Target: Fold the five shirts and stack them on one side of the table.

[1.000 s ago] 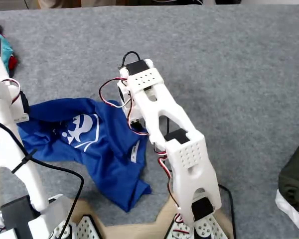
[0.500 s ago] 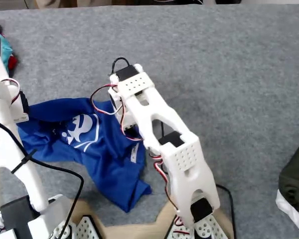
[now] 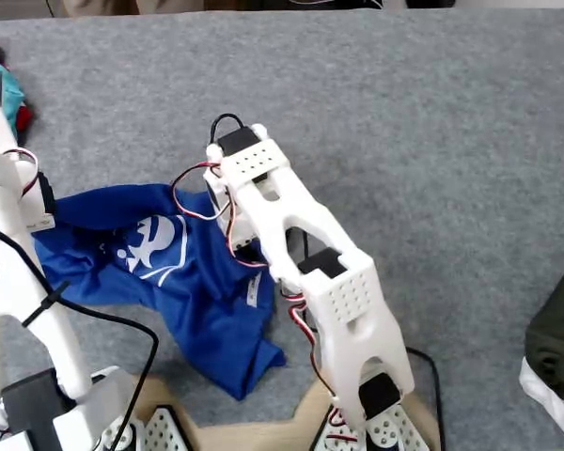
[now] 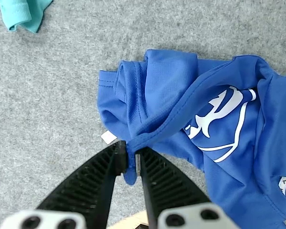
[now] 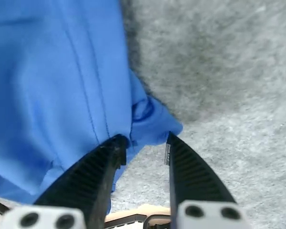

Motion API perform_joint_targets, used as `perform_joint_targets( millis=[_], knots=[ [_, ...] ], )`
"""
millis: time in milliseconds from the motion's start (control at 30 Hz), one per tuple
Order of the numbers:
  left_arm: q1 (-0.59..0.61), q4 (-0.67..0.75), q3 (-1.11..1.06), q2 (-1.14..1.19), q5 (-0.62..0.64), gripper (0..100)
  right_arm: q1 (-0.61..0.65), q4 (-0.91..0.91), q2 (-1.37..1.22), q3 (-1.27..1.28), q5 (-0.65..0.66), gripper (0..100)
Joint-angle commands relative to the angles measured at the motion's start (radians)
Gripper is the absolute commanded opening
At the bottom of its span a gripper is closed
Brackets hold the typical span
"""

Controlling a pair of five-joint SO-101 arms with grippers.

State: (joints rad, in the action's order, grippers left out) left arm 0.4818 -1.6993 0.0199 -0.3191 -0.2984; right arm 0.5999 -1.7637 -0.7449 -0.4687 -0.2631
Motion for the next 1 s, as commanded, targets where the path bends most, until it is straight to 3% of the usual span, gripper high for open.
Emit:
perform_joint_targets(
  millis=[0, 267, 500, 633, 733, 967],
  knots=[
    [0.009, 0.006, 0.000, -0.007, 0.011, 2, 0.042, -0.017, 0.005, 0.004, -0.003, 9.9],
    [0.009, 0.006, 0.000, -0.007, 0.011, 2, 0.068, -0.015, 0.010, 0.002, -0.008, 0.3],
    [0.009, 0.006, 0.000, -0.007, 0.011, 2, 0.008, -0.018, 0.013, -0.035, -0.006, 0.5],
    [0.009, 0.006, 0.000, -0.007, 0.009, 2, -0.044, -0.018, 0.013, -0.051, -0.003, 1.9],
    [0.009, 0.006, 0.000, -0.007, 0.009, 2, -0.073, -0.020, 0.013, -0.054, 0.000, 8.3],
    [0.008, 0.006, 0.000, -0.007, 0.008, 2, -0.044, -0.023, 0.140, -0.045, 0.035, 12.2]
  ],
)
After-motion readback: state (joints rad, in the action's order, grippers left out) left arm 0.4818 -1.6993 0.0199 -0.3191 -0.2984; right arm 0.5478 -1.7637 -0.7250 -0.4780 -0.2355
